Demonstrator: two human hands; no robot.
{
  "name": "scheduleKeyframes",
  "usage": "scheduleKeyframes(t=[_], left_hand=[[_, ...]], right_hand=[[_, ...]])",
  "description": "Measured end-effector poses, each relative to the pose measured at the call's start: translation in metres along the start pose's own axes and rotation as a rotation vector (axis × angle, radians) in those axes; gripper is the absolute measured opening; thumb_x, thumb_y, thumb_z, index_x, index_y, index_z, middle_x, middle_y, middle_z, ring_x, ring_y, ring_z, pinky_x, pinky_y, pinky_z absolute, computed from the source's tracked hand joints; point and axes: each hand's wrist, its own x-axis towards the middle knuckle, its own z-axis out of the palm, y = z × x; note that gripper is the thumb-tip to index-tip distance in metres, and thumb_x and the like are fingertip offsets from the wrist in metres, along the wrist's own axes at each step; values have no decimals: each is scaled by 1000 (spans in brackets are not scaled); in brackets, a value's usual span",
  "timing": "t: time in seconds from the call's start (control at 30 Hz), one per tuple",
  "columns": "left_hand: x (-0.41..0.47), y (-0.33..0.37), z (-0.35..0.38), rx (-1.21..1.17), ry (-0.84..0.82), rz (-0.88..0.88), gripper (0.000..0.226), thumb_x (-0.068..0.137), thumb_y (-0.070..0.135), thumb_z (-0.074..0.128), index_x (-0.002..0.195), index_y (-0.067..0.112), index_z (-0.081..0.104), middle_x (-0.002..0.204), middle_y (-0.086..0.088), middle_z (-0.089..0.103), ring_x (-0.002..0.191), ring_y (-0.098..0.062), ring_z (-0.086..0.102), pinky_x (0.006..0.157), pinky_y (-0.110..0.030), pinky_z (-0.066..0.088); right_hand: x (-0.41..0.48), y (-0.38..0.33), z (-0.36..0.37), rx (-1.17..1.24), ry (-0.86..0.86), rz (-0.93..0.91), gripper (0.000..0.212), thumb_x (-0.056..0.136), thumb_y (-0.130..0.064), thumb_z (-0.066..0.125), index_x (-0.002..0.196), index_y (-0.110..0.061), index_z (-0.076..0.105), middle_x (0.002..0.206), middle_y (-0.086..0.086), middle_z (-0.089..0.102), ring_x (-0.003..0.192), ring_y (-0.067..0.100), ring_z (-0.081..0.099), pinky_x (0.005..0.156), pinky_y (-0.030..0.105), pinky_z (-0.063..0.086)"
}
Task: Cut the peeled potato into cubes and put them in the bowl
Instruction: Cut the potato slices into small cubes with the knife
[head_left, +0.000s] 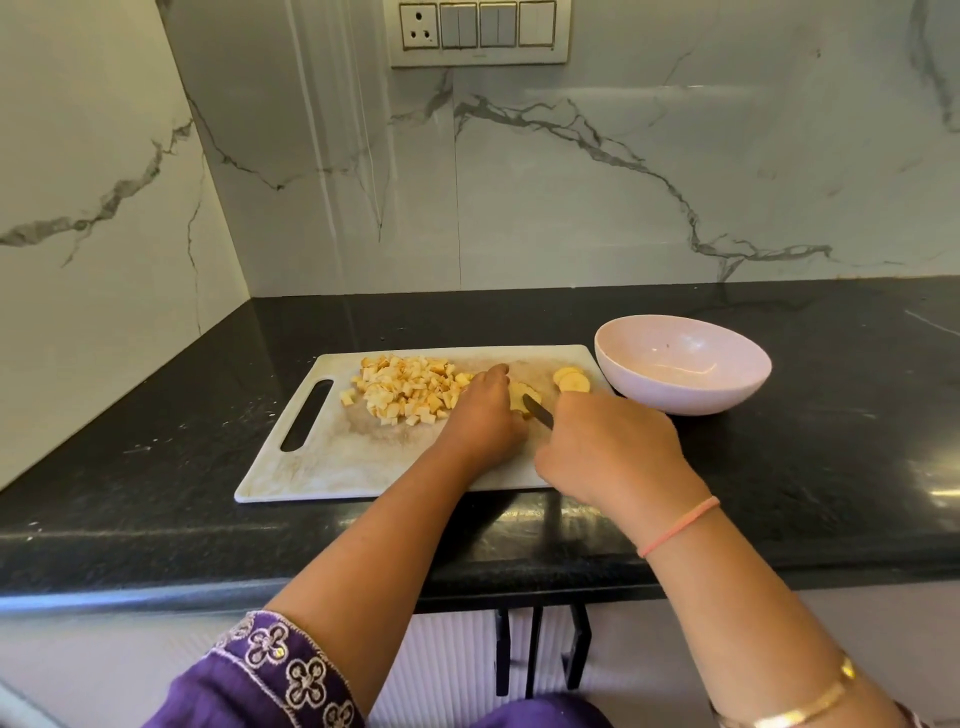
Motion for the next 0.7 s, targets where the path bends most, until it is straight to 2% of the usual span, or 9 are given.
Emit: scheduleKeyframes(t=[0.07, 0.13, 0.27, 0.4, 0.5, 0.63, 0.7], left_hand=[[1, 0, 0, 11, 3, 0, 63, 89, 8, 54, 146, 6, 27, 145, -10, 40, 133, -23, 37, 109, -30, 31], [2, -1, -1, 14, 0, -1, 63, 90, 9, 54, 147, 7, 27, 146, -10, 39, 134, -23, 36, 109, -30, 29], [1, -4, -2, 5, -28, -1, 62, 91, 9, 54, 147, 6, 26, 147, -11, 37, 136, -23, 34, 111, -31, 28], [2, -5, -2, -23, -50, -22, 63, 89, 6, 52, 147, 7, 26, 148, -10, 37, 136, -22, 35, 110, -31, 30], [2, -3, -1, -41, -59, -24, 64, 89, 6, 52, 147, 7, 26, 149, -10, 36, 136, -22, 34, 111, -31, 29], [4, -4, -3, -31, -40, -13, 62, 89, 6, 54, 146, 5, 28, 147, -12, 38, 134, -24, 37, 110, -32, 32], [3, -4, -3, -21, -32, 4, 55, 89, 5, 55, 140, 3, 35, 141, -13, 43, 128, -24, 41, 101, -28, 34]], right_hand=[[-10, 0, 0, -14, 15, -2, 16, 93, -24, 44, 78, -20, 39, 63, -7, 35, 67, 16, 39, 60, 19, 28], [-19, 0, 0, -9, -2, 13, 18, 93, -26, 44, 77, -21, 39, 64, -8, 33, 68, 17, 39, 53, 25, 25], [-27, 3, -4, 27, -9, 29, 15, 93, -28, 44, 80, -22, 40, 67, -7, 36, 66, 16, 39, 58, 28, 29], [-22, 8, -9, 92, 34, 81, 23, 93, -28, 42, 71, -20, 39, 68, -5, 38, 73, 22, 44, 62, 29, 34], [-5, 11, -6, 133, 97, 114, 13, 91, -23, 43, 83, -15, 49, 70, -3, 43, 75, 25, 46, 60, 29, 34], [21, 4, 7, 135, 45, 117, 8, 91, -22, 43, 90, -17, 50, 91, 6, 55, 81, 26, 47, 66, 29, 35], [30, 0, 13, 128, 44, 115, 16, 91, -23, 43, 100, -16, 56, 100, 8, 58, 90, 28, 51, 68, 28, 34]])
